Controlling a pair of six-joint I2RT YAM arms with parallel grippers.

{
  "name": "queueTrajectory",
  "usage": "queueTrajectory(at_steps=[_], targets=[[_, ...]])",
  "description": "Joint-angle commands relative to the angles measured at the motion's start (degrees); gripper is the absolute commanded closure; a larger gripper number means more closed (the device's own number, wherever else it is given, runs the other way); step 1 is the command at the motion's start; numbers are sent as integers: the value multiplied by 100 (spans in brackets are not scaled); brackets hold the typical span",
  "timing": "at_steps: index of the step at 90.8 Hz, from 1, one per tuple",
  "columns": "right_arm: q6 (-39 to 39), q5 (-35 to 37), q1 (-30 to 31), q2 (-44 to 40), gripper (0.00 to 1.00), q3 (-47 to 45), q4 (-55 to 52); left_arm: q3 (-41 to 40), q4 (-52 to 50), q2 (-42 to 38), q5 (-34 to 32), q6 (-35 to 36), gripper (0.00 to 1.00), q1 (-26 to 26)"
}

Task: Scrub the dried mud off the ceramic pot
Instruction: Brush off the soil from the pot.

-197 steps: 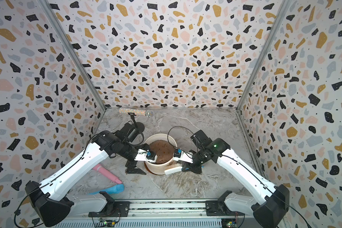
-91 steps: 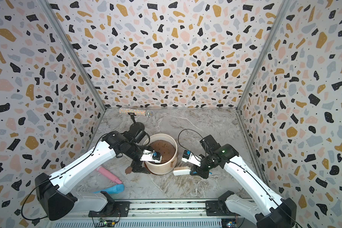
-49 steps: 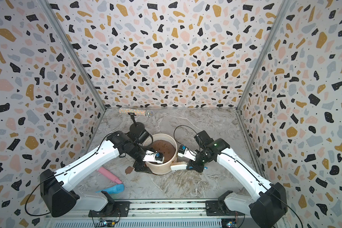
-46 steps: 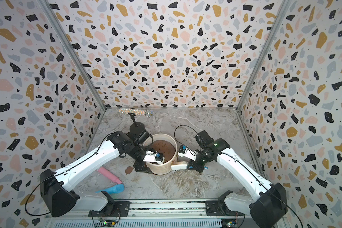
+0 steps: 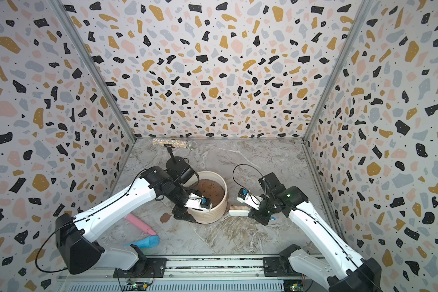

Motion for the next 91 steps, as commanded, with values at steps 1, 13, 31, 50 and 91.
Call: queueTrajectory(at_steps=[1, 13, 31, 50, 91], targets=[[18, 65, -37, -332, 100, 110, -211, 237, -146, 97, 124, 114, 24, -85], [495, 470, -89, -437, 100, 259, -51, 371, -92, 226, -76, -113, 25, -201], [4215, 886, -265, 212, 100, 630, 220, 956, -412, 353, 286, -435, 23, -216], [7077, -352, -448, 1164, 100, 187, 547, 668, -216, 117, -100, -631, 19, -216], [8131, -2167, -2061, 2253, 100, -1442, 3046, 276, -49, -30, -299, -721, 17, -216]])
